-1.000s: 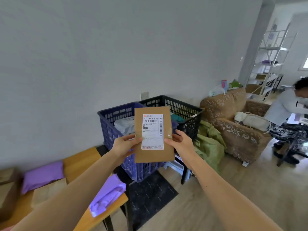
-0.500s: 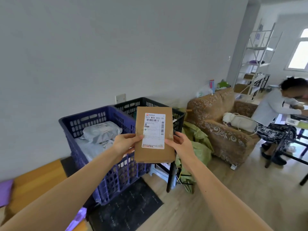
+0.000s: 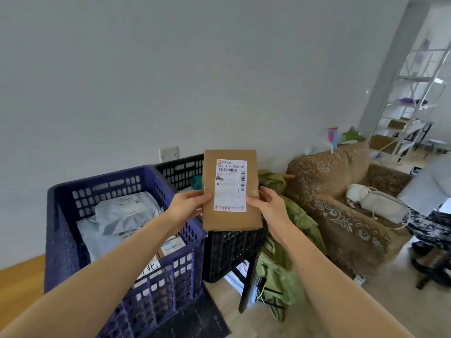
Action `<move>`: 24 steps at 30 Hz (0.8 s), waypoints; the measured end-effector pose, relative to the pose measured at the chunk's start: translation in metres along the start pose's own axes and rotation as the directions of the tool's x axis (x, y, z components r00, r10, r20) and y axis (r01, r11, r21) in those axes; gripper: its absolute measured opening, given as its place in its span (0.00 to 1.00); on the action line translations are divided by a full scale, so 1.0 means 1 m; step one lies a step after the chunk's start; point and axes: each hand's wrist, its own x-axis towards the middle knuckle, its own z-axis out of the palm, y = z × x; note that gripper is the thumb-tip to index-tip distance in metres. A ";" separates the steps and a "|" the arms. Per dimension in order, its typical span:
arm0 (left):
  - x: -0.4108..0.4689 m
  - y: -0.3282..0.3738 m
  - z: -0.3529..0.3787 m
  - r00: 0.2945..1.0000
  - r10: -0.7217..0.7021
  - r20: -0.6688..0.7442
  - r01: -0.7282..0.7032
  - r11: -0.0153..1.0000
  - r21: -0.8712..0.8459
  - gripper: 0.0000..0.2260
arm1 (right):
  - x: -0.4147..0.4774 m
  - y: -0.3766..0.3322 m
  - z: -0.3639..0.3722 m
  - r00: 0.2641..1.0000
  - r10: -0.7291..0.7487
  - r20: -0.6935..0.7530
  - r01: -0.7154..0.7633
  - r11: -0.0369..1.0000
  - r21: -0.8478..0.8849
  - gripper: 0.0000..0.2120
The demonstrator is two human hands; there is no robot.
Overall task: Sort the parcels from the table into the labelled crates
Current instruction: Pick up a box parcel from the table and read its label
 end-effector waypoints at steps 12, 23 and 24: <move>0.118 0.015 0.026 0.961 0.058 -0.270 -0.038 0.996 0.078 0.17 | 0.155 0.006 -0.010 0.963 -0.008 0.270 0.003 1.000 0.019 0.18; 0.186 -0.008 0.055 0.842 -0.027 -0.538 0.091 0.992 0.092 0.14 | 0.272 0.045 -0.010 0.837 0.094 0.540 -0.083 0.996 -0.044 0.22; 0.190 -0.010 0.053 0.826 -0.039 -0.562 0.108 0.990 0.090 0.14 | 0.278 0.050 -0.006 0.823 0.107 0.558 -0.097 0.994 -0.047 0.22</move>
